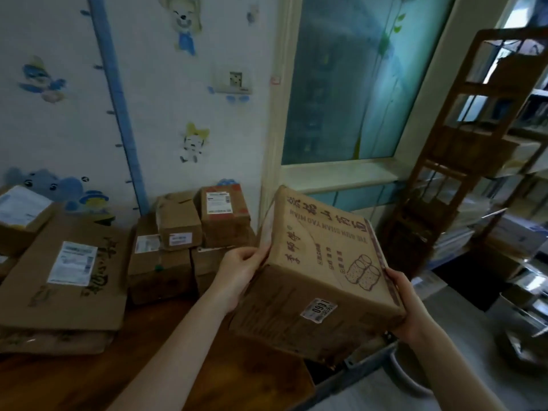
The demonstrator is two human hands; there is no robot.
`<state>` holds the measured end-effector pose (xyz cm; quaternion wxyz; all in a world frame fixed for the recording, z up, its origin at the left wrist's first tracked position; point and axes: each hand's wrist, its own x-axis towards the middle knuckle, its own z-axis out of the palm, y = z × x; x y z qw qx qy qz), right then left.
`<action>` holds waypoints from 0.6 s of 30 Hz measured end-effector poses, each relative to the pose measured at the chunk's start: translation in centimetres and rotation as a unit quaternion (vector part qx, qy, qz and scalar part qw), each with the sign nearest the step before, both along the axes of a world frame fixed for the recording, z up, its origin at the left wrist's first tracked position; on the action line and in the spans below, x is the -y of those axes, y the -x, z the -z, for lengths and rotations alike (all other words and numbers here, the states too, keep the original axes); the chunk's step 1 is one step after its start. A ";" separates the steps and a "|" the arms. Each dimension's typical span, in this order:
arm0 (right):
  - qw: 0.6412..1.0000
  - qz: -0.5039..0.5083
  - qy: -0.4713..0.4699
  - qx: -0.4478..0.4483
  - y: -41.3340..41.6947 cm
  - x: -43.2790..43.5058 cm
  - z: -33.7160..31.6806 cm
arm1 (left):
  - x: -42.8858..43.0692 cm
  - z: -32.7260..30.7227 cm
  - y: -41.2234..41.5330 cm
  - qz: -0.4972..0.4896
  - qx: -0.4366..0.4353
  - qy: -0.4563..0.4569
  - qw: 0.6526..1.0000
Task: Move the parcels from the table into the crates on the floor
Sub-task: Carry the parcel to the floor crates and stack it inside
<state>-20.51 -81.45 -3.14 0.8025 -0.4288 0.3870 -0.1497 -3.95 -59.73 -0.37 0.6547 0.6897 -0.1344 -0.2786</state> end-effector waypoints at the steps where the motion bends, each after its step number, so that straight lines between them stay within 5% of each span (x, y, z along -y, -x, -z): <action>1: 1.000 0.003 -0.007 0.000 0.4 0.6 0.3 | 0.9 0.3 0.1 -0.001 0.003 -0.003 1.000; 10: 0.996 0.075 -0.045 -0.001 1.9 9.7 5.4 | 12.8 4.4 -0.9 0.047 -0.025 -0.042 0.998; 18: 0.996 0.074 -0.051 -0.030 -2.4 18.9 8.1 | 21.7 9.6 -7.3 0.153 -0.172 -0.098 0.968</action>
